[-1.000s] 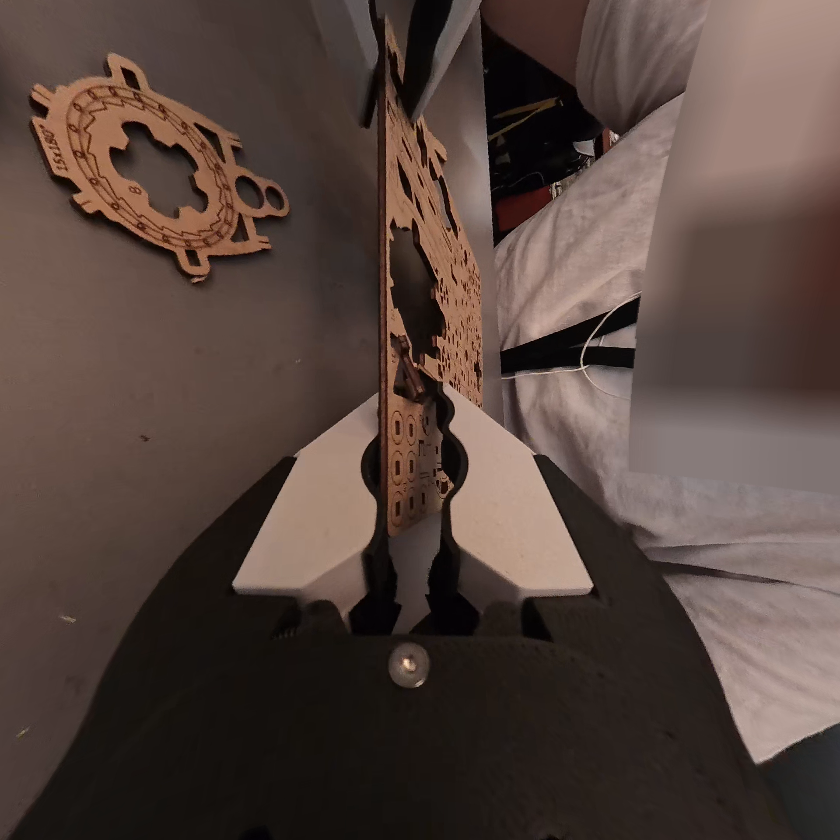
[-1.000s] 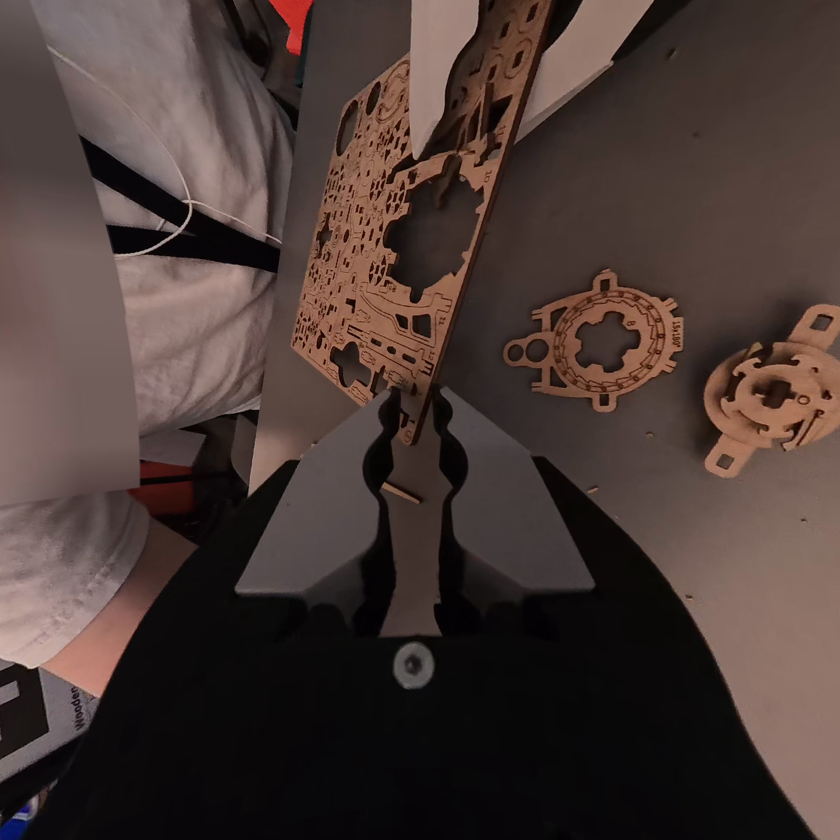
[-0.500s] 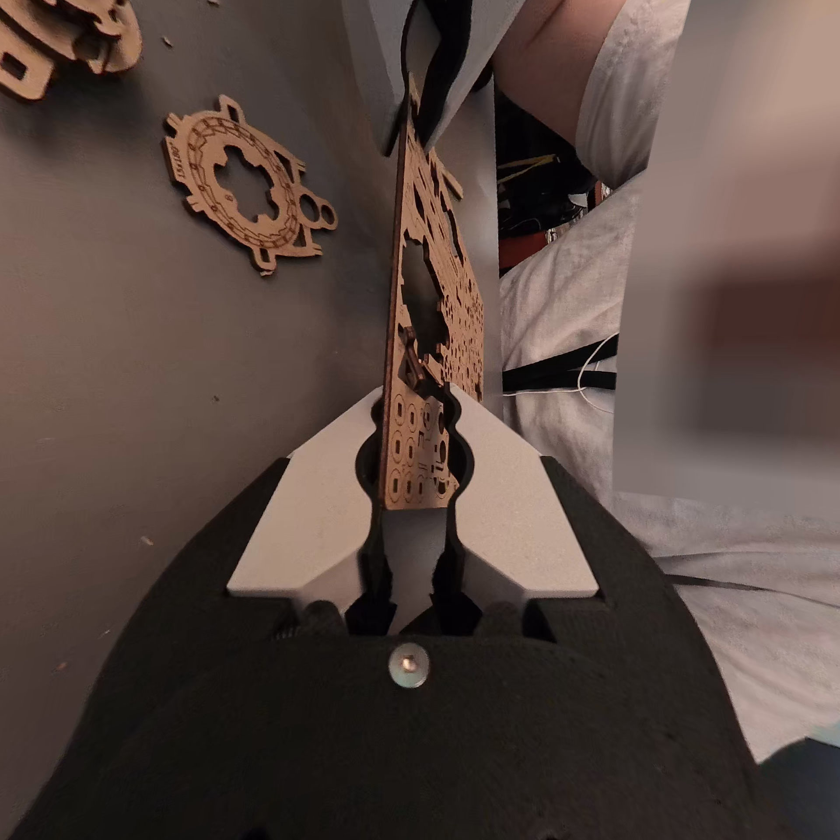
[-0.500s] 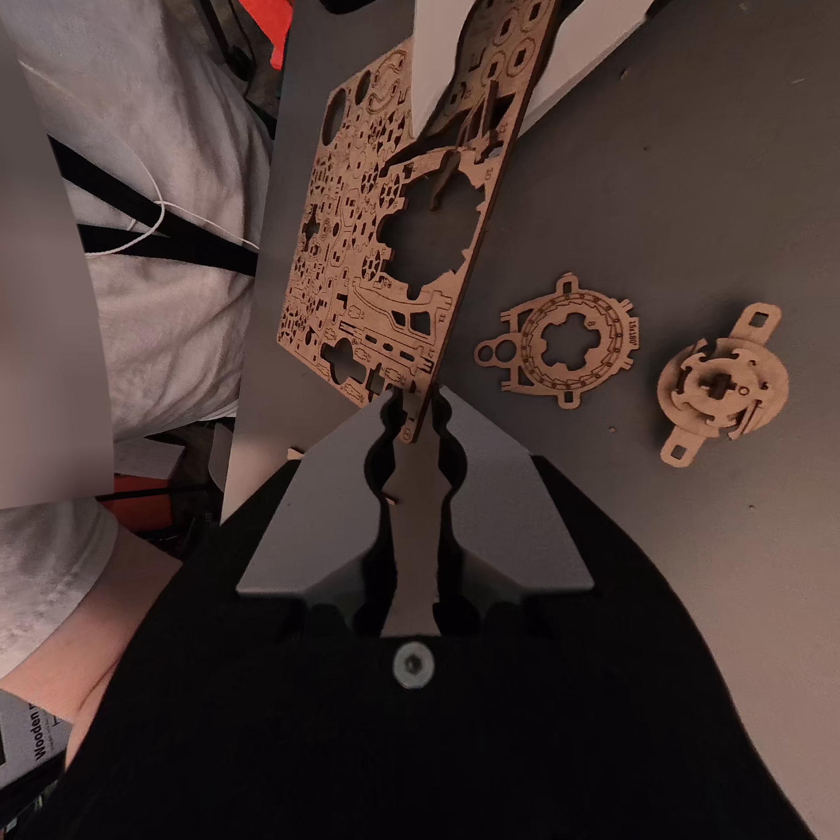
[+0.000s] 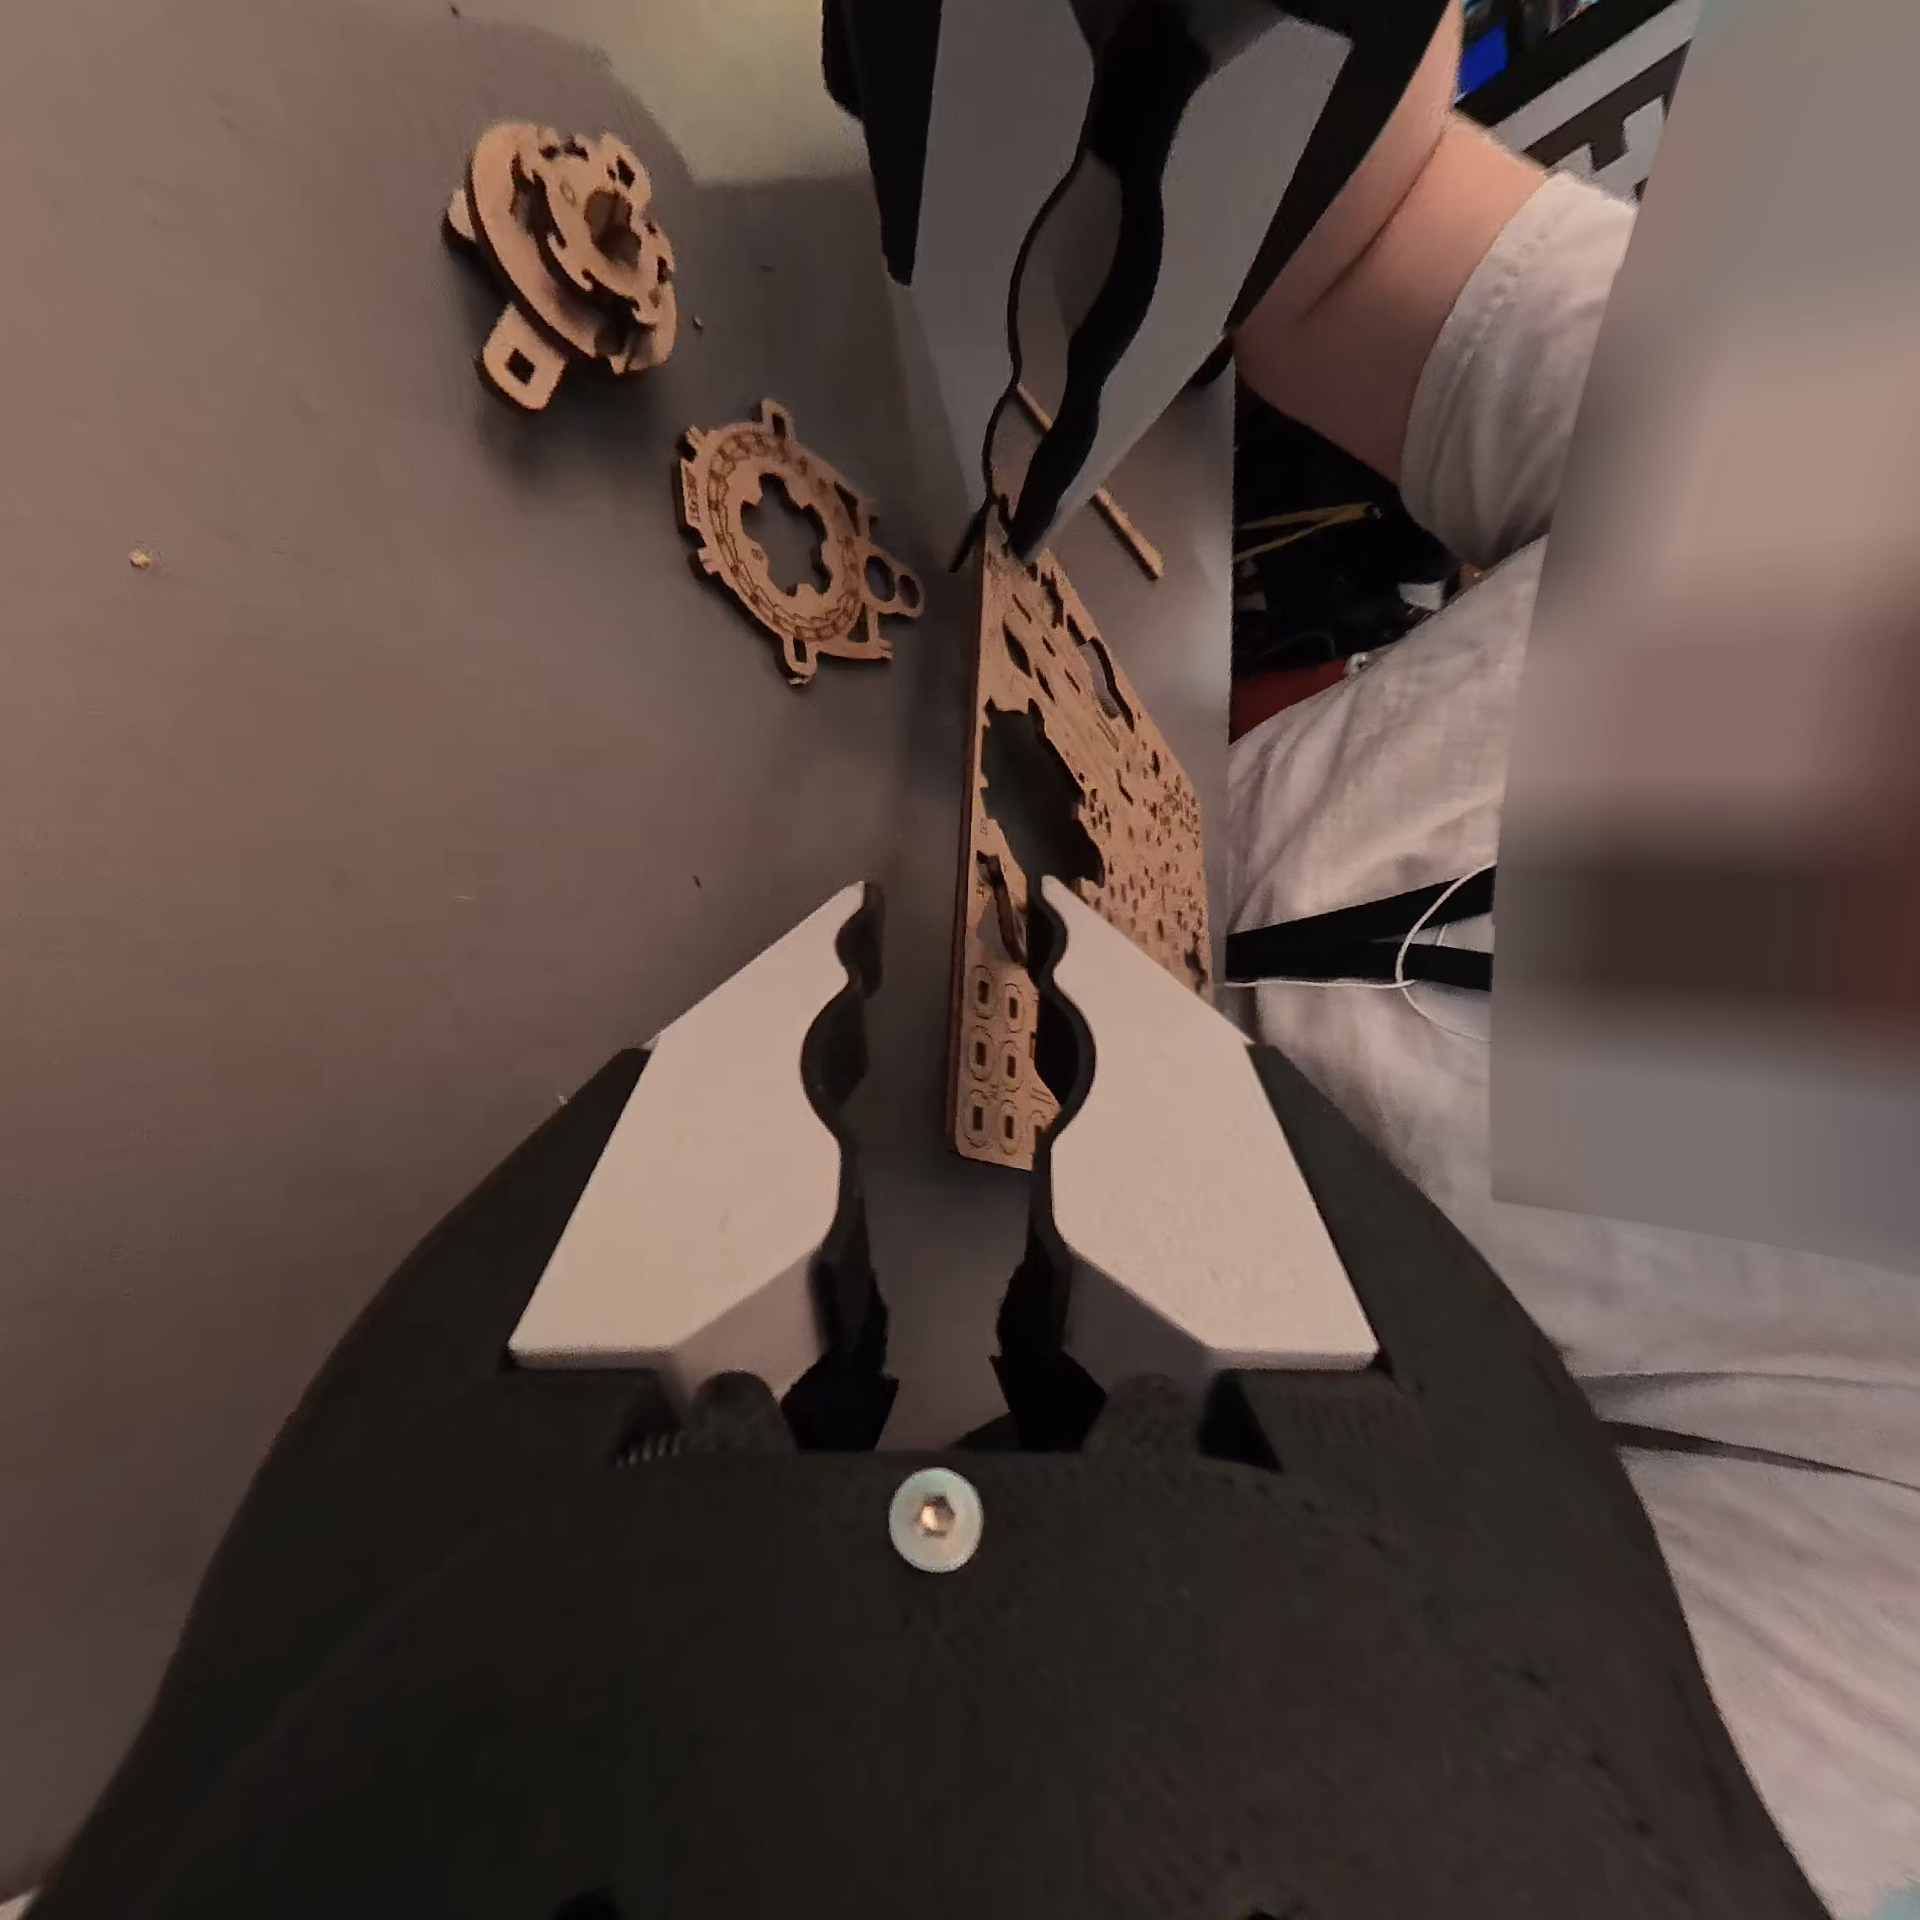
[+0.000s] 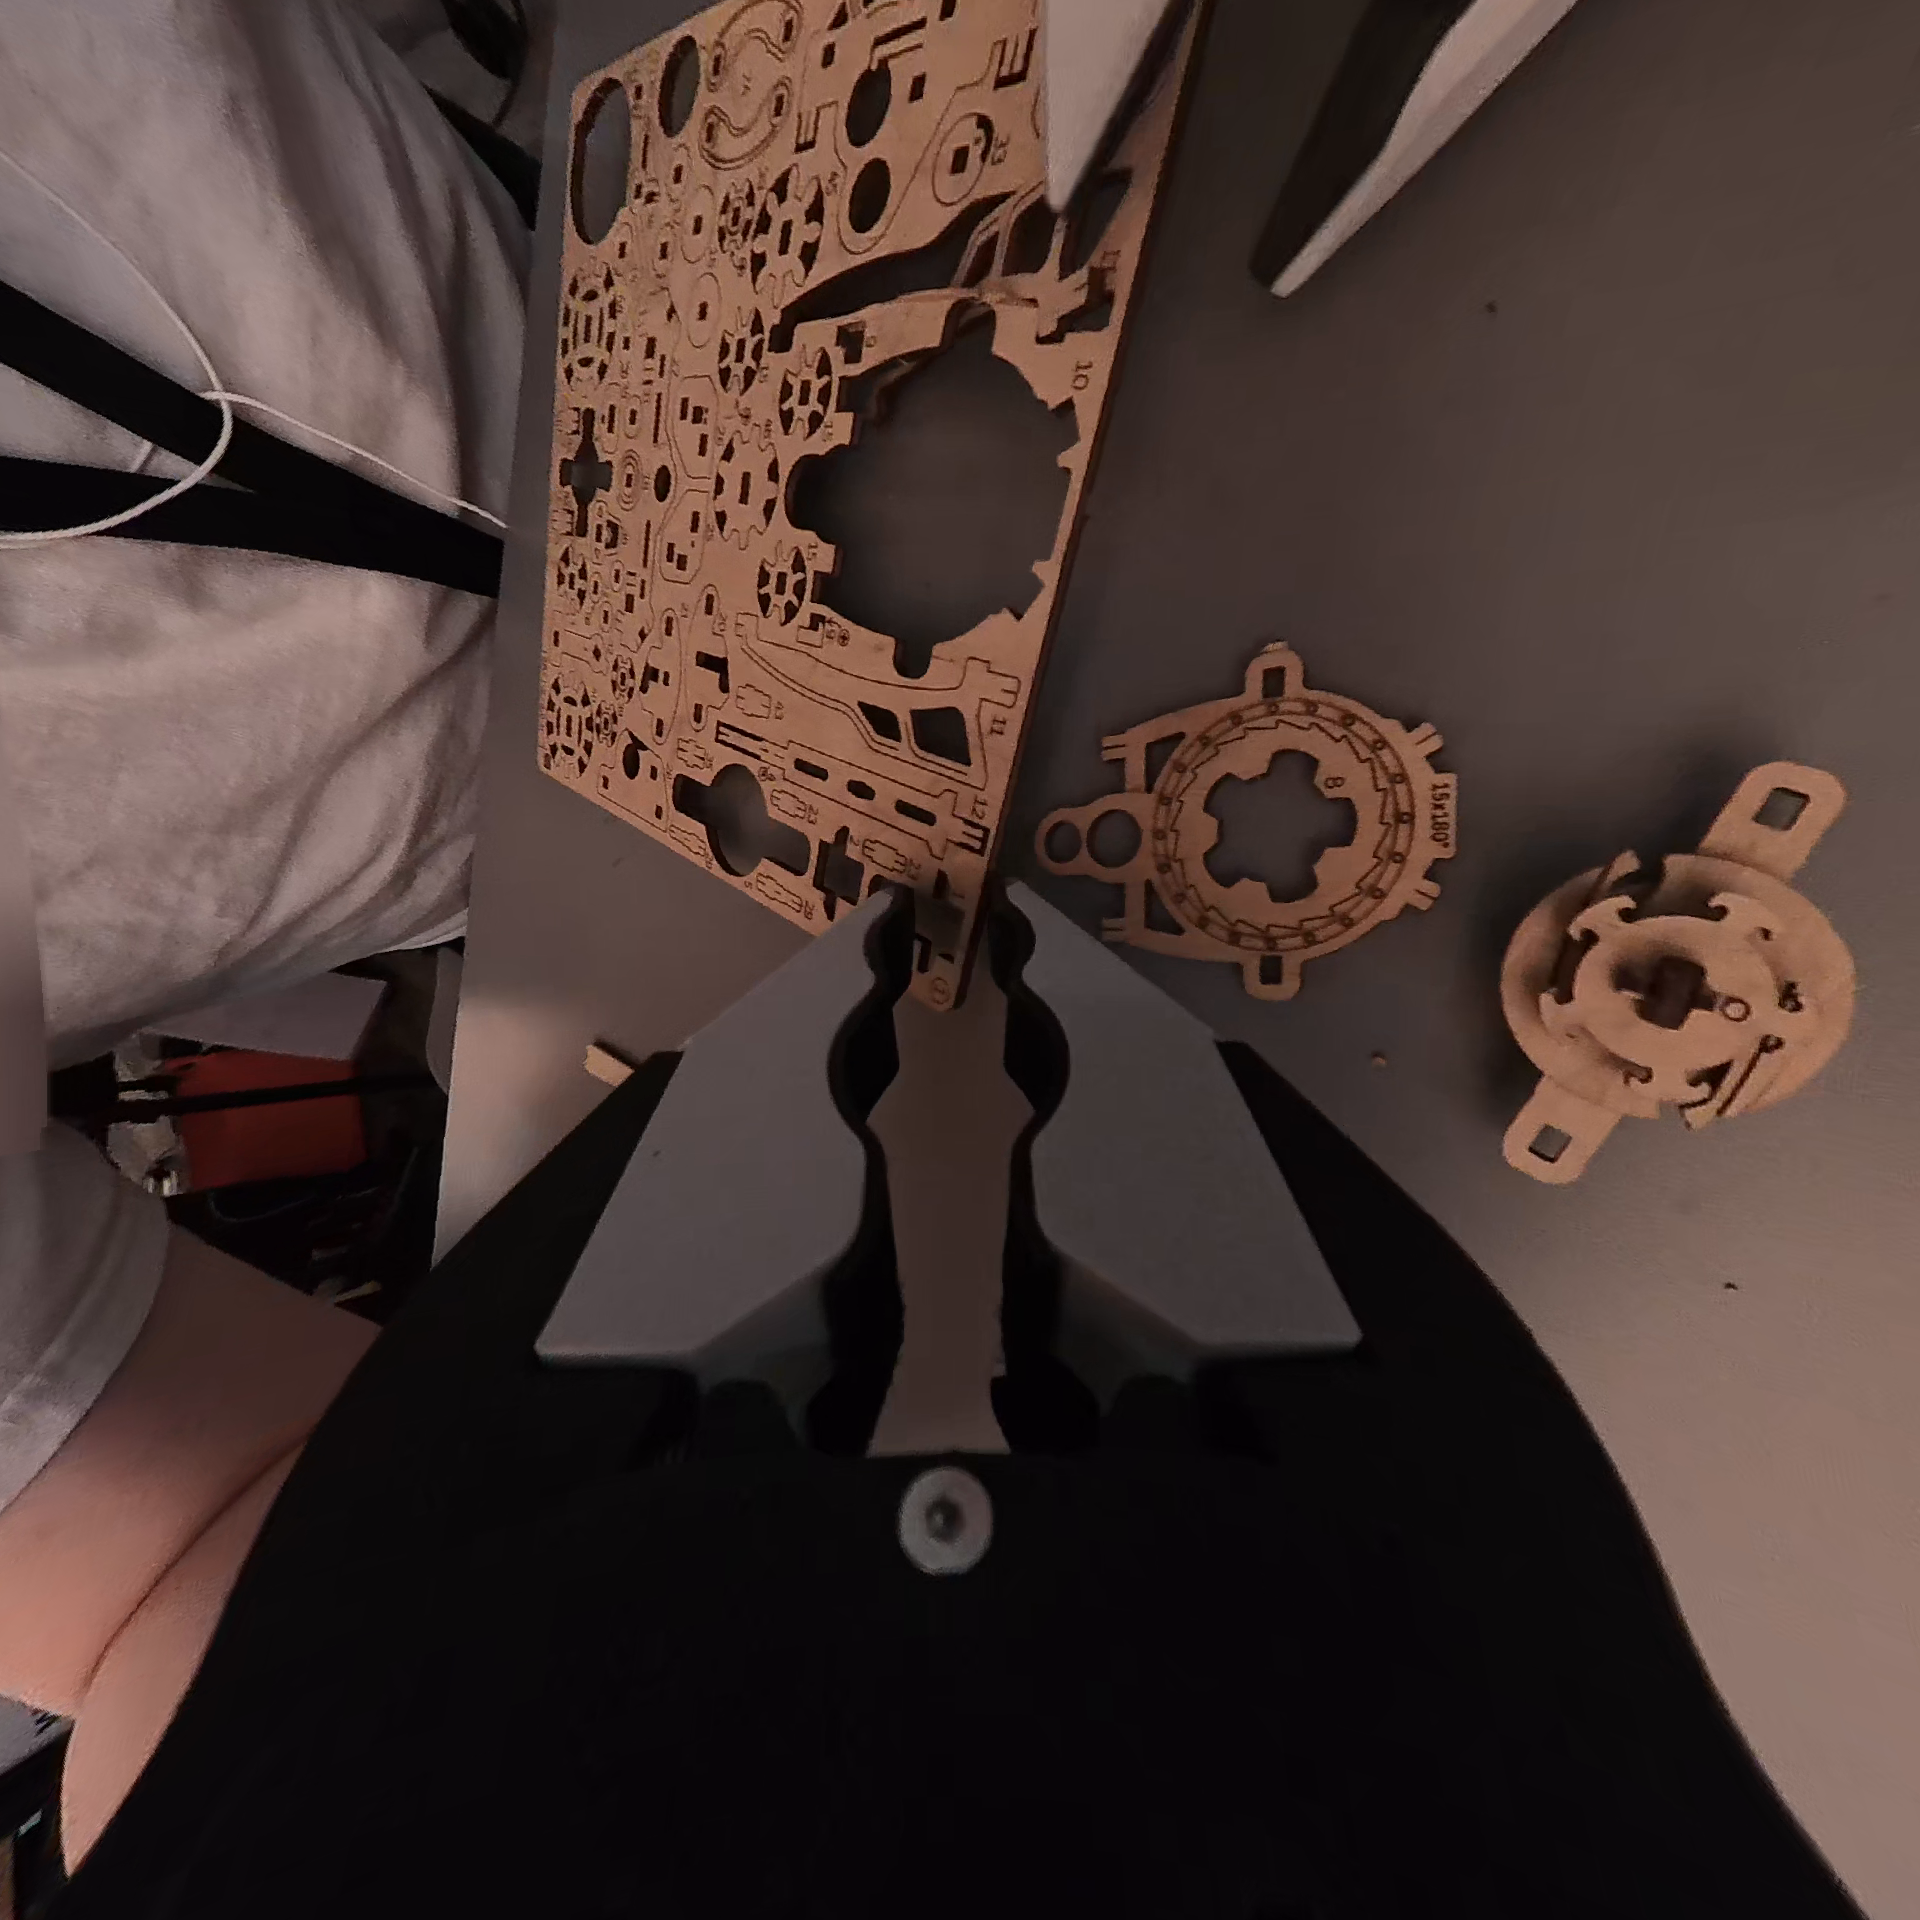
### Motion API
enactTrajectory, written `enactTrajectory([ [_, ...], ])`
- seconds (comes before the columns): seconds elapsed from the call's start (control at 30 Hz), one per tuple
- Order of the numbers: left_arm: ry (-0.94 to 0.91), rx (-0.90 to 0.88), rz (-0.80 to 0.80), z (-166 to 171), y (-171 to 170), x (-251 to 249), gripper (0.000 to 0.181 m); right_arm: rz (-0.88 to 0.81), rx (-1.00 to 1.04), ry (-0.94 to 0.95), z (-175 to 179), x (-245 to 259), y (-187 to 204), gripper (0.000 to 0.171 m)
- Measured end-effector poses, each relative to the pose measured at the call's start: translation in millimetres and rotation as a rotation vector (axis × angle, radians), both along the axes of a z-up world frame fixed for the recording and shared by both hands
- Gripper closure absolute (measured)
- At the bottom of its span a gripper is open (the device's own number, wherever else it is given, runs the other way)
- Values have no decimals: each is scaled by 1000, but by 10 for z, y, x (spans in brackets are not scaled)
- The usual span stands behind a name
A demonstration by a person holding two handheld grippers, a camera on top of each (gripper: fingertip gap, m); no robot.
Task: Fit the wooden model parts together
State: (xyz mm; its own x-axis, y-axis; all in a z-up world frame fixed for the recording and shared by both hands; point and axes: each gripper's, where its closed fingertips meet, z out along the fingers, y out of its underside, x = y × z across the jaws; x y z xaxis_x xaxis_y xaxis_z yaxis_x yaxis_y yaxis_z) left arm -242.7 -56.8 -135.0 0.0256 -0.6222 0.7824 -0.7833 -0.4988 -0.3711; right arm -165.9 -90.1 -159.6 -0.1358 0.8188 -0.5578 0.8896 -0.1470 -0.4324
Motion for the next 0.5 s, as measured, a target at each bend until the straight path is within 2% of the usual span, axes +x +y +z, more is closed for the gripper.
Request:
enactTrajectory([
  [0.27, 47, 60, -10, -130, 22, -15, 154, -32, 44, 23, 53, 0, 94, 148],
  [0.4, 48, 63, 8, -127, 64, -22, 154, -123, 170, 90, 124, -22, 367, 146],
  [0.5, 20, 73, 53, -69, 156, -6, 155, -92, 255, 122, 111, -39, 413, 145],
])
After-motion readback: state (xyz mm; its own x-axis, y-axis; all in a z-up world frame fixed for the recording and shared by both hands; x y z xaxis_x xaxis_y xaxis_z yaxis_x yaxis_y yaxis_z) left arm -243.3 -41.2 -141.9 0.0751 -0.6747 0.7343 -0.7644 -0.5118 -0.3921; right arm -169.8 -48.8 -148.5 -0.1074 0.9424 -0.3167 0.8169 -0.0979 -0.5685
